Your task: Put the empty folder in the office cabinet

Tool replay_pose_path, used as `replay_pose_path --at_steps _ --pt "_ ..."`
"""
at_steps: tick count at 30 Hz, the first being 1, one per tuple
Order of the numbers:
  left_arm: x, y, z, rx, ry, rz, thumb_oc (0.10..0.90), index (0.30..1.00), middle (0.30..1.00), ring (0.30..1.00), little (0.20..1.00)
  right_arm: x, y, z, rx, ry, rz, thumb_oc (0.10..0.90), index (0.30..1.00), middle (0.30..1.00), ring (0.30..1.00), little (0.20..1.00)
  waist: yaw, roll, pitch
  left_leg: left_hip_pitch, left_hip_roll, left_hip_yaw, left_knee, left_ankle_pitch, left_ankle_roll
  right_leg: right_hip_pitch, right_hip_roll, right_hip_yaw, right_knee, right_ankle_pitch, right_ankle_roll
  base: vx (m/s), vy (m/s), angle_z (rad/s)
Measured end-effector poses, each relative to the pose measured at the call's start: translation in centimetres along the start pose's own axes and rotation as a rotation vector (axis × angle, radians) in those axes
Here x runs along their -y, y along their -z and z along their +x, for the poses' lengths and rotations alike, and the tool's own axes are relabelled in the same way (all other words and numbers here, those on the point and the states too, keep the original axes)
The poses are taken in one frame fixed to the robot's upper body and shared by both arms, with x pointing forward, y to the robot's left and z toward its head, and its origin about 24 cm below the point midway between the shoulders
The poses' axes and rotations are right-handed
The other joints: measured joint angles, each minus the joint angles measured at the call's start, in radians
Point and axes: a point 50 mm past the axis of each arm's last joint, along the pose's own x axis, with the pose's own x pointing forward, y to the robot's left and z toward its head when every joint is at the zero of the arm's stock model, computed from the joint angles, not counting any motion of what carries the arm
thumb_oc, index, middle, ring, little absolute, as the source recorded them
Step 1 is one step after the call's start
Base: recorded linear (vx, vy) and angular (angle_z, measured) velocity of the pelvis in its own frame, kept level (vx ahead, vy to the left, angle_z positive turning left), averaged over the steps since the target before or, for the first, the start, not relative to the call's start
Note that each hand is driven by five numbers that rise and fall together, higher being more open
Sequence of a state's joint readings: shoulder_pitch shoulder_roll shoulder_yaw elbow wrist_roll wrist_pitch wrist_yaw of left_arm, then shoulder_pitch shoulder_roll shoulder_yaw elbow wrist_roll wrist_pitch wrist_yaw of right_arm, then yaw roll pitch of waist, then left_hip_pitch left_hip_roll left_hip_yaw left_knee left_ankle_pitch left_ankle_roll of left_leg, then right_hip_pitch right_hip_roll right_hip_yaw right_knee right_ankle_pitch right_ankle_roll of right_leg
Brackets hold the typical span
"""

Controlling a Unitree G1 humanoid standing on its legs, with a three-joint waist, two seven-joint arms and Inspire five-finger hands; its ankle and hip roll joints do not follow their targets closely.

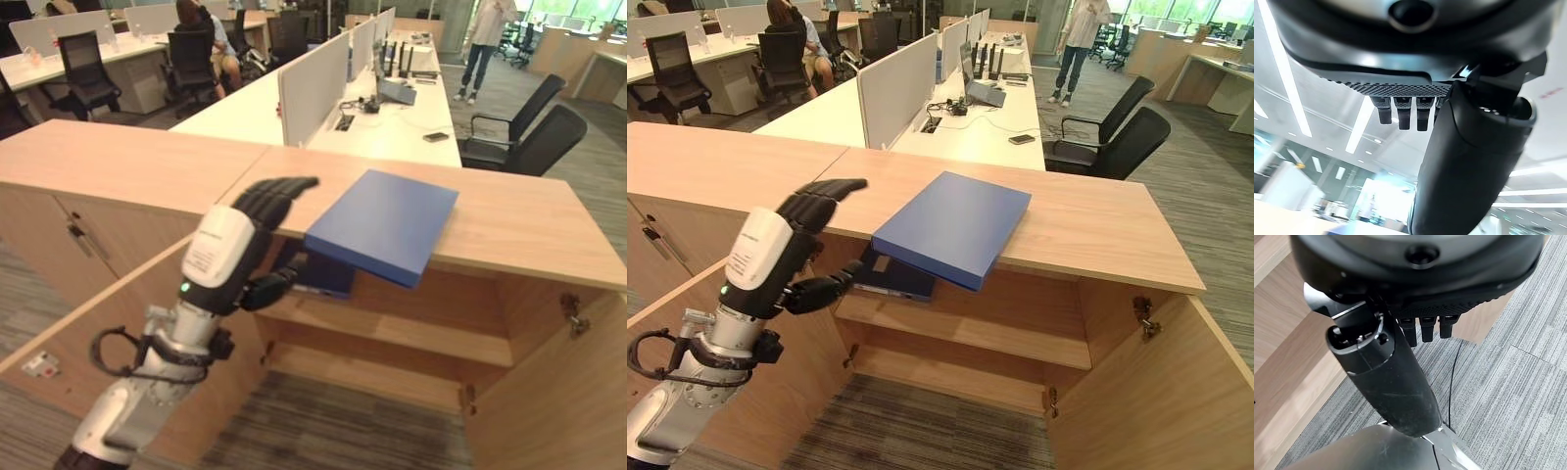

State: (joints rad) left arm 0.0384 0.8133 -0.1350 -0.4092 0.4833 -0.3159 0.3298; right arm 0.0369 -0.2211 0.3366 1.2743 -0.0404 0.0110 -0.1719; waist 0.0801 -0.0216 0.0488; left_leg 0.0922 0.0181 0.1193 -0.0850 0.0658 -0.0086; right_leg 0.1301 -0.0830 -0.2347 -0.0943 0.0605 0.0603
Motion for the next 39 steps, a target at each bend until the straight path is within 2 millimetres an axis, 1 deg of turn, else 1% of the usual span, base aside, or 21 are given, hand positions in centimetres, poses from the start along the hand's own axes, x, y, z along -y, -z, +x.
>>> replay_pose_path --at_steps 6,9,11,13,14,17,20,22,23,26,30,32,35,37,38,39 --pt "-0.3 -0.3 0.4 0.044 0.038 0.017 0.800 0.900 0.900 0.900 0.900 -0.1 0.2 0.0 -0.007 -0.006 -0.016 0.800 0.900 0.900 0.900 0.900 -0.004 0.002 -0.015 0.000 0.001 0.004 0.000 0.000 0.000 -0.002 0.001 0.006 0.000 0.002 -0.001 0.00 0.000 -0.03" --pt "0.1 -0.6 0.6 0.059 0.053 -0.002 0.800 0.900 0.900 0.900 0.900 -0.2 0.4 0.0 -0.012 -0.016 -0.028 0.800 0.900 0.900 0.900 0.900 -0.003 0.000 -0.017 0.000 0.000 0.004 0.000 0.000 0.000 -0.002 0.000 0.006 0.000 0.003 -0.001 0.00 0.000 0.00" --pt "0.9 -1.0 0.7 0.079 0.087 -0.028 0.800 0.900 0.900 0.900 0.900 -0.2 0.3 0.0 -0.010 -0.017 -0.031 0.800 0.900 0.900 0.900 0.900 -0.004 -0.001 -0.017 0.000 -0.001 0.004 0.000 0.000 0.000 -0.002 -0.001 0.006 0.000 0.003 0.000 0.00 0.000 0.00" --pt "1.2 -1.1 0.9 0.089 0.103 -0.036 0.800 0.900 0.900 0.900 0.900 -0.2 0.2 0.0 -0.008 -0.017 -0.031 0.800 0.900 0.900 0.900 0.900 -0.008 -0.001 -0.018 0.000 -0.001 0.005 0.000 0.000 0.000 -0.002 -0.001 0.007 0.000 0.003 0.000 0.00 0.000 0.00" --pt "1.3 -1.2 0.9 0.090 0.107 -0.039 0.800 0.900 0.900 0.900 0.900 -0.2 0.1 0.0 -0.006 -0.016 -0.031 0.800 0.900 0.900 0.900 0.900 -0.017 -0.001 -0.018 0.000 -0.001 0.006 0.000 0.000 0.000 -0.002 0.000 0.007 0.000 0.003 0.000 0.00 0.000 0.00" --pt "2.2 -0.5 1.4 0.088 0.140 -0.027 0.800 0.900 0.900 0.900 0.900 -0.2 0.0 0.0 -0.001 -0.016 -0.043 0.800 0.900 0.900 0.900 0.900 -0.027 0.003 -0.026 0.001 0.000 0.011 0.000 0.000 0.000 -0.006 0.000 0.013 0.000 0.004 -0.001 0.01 0.004 -0.05" --pt "3.2 0.0 1.8 0.088 0.176 0.005 0.800 0.900 0.900 0.900 0.900 -0.1 0.1 0.0 -0.003 -0.015 -0.047 0.800 0.900 0.900 0.900 0.900 -0.027 0.006 -0.034 0.000 0.000 0.018 0.000 0.000 0.000 -0.009 0.001 0.021 0.000 0.007 -0.003 0.01 0.002 -0.08" --pt "3.9 0.4 1.5 0.071 0.210 0.032 0.800 0.900 0.900 0.900 0.900 -0.2 0.1 0.0 -0.001 -0.016 -0.053 0.800 0.900 0.900 0.900 0.900 -0.036 0.007 -0.042 0.000 0.001 0.027 0.000 -0.001 0.000 -0.014 0.001 0.030 0.000 0.009 -0.003 0.01 0.004 -0.11" --pt "4.5 0.7 1.4 0.055 0.223 0.027 0.800 0.900 0.900 0.900 0.900 -0.2 0.1 0.0 -0.001 -0.016 -0.054 0.800 0.900 0.900 0.900 0.900 -0.051 0.008 -0.045 0.001 0.001 0.028 0.000 -0.002 0.001 -0.016 0.001 0.030 0.000 0.009 -0.003 0.01 0.005 -0.05" --pt "5.8 1.0 1.6 0.047 0.260 0.042 0.800 0.900 0.900 0.900 0.900 -0.1 -0.1 0.0 0.003 -0.015 -0.055 0.800 0.900 0.900 0.900 0.900 -0.053 0.008 -0.047 0.001 0.001 0.033 0.000 -0.002 0.001 -0.016 0.001 0.035 0.000 0.010 -0.003 0.01 0.005 -0.05" --pt "6.9 1.0 1.9 0.057 0.285 0.067 0.800 0.900 0.900 0.900 0.900 -0.1 -0.2 0.0 0.005 -0.014 -0.060 0.800 0.900 0.900 0.900 0.900 -0.062 0.008 -0.048 0.003 0.001 0.037 0.000 -0.002 0.001 -0.018 0.001 0.038 0.000 0.011 -0.002 0.00 0.004 -0.02" --pt "7.2 1.1 2.1 0.053 0.277 0.090 0.800 0.900 0.900 0.900 0.900 -0.1 -0.3 0.1 0.009 -0.013 -0.061 0.800 0.900 0.900 0.900 0.900 -0.072 0.008 -0.048 0.004 0.002 0.037 0.000 -0.002 0.001 -0.018 0.001 0.040 0.000 0.011 -0.002 0.00 0.000 0.00" --pt "7.5 1.4 2.4 0.054 0.284 0.112 0.800 0.900 0.900 0.900 0.900 -0.1 -0.3 0.1 0.010 -0.011 -0.061 0.800 0.900 0.900 0.900 0.900 -0.075 0.009 -0.048 0.005 0.002 0.041 0.000 -0.003 0.002 -0.018 0.001 0.043 0.000 0.011 -0.002 0.00 0.002 -0.02" --pt "7.8 1.6 2.9 0.060 0.287 0.146 0.800 0.900 0.900 0.900 0.900 -0.1 -0.3 0.1 0.009 -0.007 -0.061 0.800 0.900 0.900 0.900 0.900 -0.078 0.009 -0.048 0.009 0.002 0.045 0.000 -0.005 0.003 -0.018 0.001 0.048 0.000 0.011 -0.002 -0.01 0.010 -0.07" --pt "8.4 1.7 3.6 0.063 0.283 0.168 0.800 0.900 0.900 0.900 0.900 0.0 -0.4 0.1 0.011 -0.005 -0.062 0.800 0.900 0.900 0.900 0.900 -0.076 0.009 -0.048 0.011 0.002 0.049 0.000 -0.007 0.004 -0.017 0.001 0.052 0.000 0.011 -0.002 0.00 0.014 -0.08" --pt "8.5 1.8 3.6 0.057 0.285 0.172 0.800 0.900 0.900 0.900 0.900 0.0 -0.6 0.1 0.016 -0.005 -0.064 0.800 0.900 0.900 0.900 0.900 -0.083 0.009 -0.048 0.012 0.002 0.053 0.000 -0.008 0.004 -0.019 0.001 0.056 0.000 0.011 -0.002 0.00 0.013 -0.09"
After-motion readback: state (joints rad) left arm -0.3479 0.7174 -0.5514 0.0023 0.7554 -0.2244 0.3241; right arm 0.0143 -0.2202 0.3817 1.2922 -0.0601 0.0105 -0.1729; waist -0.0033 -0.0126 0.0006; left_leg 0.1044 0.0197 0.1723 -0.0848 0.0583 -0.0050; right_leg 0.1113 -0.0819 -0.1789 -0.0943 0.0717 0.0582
